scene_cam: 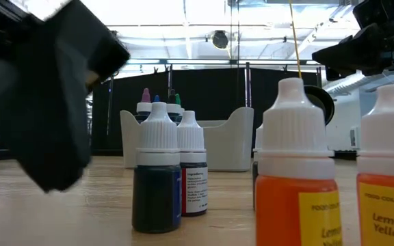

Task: Pick & Place food coloring
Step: Put the green food coloring bottle into the gray bin

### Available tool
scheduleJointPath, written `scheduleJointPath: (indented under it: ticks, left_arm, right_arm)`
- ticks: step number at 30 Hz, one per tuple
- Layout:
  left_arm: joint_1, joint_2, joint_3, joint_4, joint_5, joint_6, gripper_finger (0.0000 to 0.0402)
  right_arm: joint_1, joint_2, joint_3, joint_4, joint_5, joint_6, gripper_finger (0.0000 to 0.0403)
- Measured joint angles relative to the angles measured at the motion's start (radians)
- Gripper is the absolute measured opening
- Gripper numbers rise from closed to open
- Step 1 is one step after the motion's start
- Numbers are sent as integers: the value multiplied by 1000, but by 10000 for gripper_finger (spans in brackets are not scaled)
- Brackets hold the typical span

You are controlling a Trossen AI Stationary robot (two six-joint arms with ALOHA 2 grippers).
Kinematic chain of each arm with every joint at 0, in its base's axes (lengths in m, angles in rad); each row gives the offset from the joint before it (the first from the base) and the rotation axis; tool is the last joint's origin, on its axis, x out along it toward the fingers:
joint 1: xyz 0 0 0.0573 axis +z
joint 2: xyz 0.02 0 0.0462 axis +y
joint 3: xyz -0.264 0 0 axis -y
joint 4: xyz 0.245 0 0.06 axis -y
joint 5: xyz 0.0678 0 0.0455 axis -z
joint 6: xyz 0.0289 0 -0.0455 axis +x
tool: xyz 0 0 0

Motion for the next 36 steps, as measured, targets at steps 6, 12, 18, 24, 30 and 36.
scheduleJointPath:
  ticks: [6, 12, 18, 24, 30, 36]
  left_arm:
    - [26, 3, 0, 8, 40, -2, 277]
    - [25, 3, 0, 7, 57, -5, 243]
    - [12, 3, 0, 7, 58, -5, 193]
    - [12, 3, 0, 7, 50, -5, 122]
    - [13, 3, 0, 9, 47, 1, 71]
    - [13, -57, -1, -11, 48, 115, 78]
  right_arm:
    - [0, 0, 0, -8, 0, -15, 0]
    - [0, 0, 0, -8, 0, -17, 0]
    - [0, 0, 0, -8, 0, -17, 0]
    - [0, 0, 0, -8, 0, -16, 0]
    - [0, 0, 0, -8, 0, -17, 0]
    - [0, 0, 0, -8, 0, -17, 0]
